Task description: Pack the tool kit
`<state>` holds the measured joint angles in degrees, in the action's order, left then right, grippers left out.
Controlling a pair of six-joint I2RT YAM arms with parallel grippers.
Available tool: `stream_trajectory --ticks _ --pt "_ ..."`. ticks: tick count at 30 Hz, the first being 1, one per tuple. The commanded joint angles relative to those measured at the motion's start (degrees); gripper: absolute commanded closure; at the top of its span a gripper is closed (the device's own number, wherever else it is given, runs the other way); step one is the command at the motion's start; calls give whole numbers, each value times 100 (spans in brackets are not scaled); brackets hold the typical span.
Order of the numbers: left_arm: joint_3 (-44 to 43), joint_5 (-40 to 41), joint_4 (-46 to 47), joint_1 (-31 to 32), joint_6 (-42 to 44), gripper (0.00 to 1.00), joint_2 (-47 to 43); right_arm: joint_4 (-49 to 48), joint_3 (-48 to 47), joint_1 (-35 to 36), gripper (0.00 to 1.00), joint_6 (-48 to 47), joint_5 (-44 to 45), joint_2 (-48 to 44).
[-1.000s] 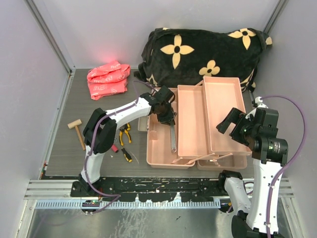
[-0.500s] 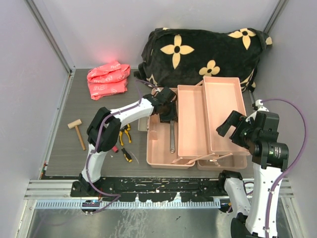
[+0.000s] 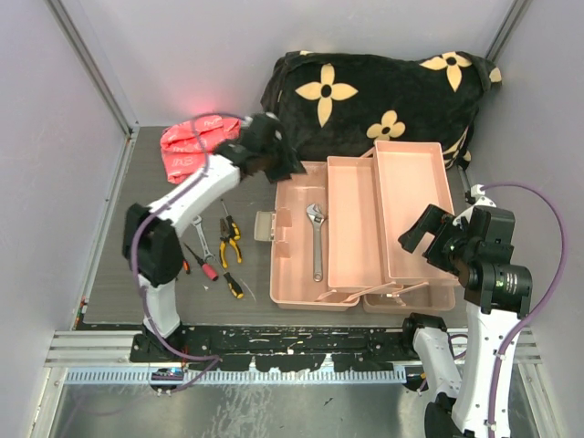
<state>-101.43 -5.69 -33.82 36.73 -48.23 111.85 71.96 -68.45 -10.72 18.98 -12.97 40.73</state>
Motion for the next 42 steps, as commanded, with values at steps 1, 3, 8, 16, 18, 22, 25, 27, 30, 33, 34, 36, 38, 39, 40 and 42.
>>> stream_trajectory --ticks 1,3,8,16,18,22,25,27,30,33,34,36,38,39,40,42 --pt "-67 -1 -223 -1167 -2 52 -1054 -202 -7 15 0 -12 -20 -41" --pt "168 20 -430 -1623 70 52 -1403 -234 -9 16 0 -1 -26 -23" --pt "1138 355 -1163 -2501 568 52 -1958 -383 22 15 0 51 -80 25" --pt "2159 867 -1886 -2777 1384 50 -1773 -436 49 14 0 19 -100 67" --pt "2230 1063 -1782 -2777 1530 49 -1701 -409 51 14 0 11 -107 46" --pt "2154 1357 -1704 -2812 1766 49 -1345 -350 43 11 0 -8 -94 15" --pt "2077 1460 -1738 -2859 1826 49 -1074 -332 33 12 0 -9 -60 0" --pt "2066 1485 -1748 -2880 1866 49 -949 -332 36 16 0 -1 -53 4" --pt "2147 1536 -1763 -2941 1866 47 -756 -341 25 16 0 16 -48 21" --pt "2289 1530 -1723 -3093 1856 48 -600 -347 6 14 0 13 -43 48" --pt "2321 1530 -1704 -3144 1866 48 -553 -347 -4 16 0 17 -41 55" --pt "2378 1479 -1656 -3215 1884 48 -483 -350 -15 9 0 21 -43 70" --pt "2459 1377 -1595 -3250 1886 50 -416 -345 -31 16 0 18 -49 88" --pt "2506 1349 -1555 -3251 1885 50 -400 -349 -40 16 0 22 -48 103" --pt "2552 1297 -1515 -3252 1885 50 -377 -350 -52 12 0 18 -48 116" --pt "2640 1237 -1450 -3251 1887 51 -331 -346 -97 12 0 18 -52 147"
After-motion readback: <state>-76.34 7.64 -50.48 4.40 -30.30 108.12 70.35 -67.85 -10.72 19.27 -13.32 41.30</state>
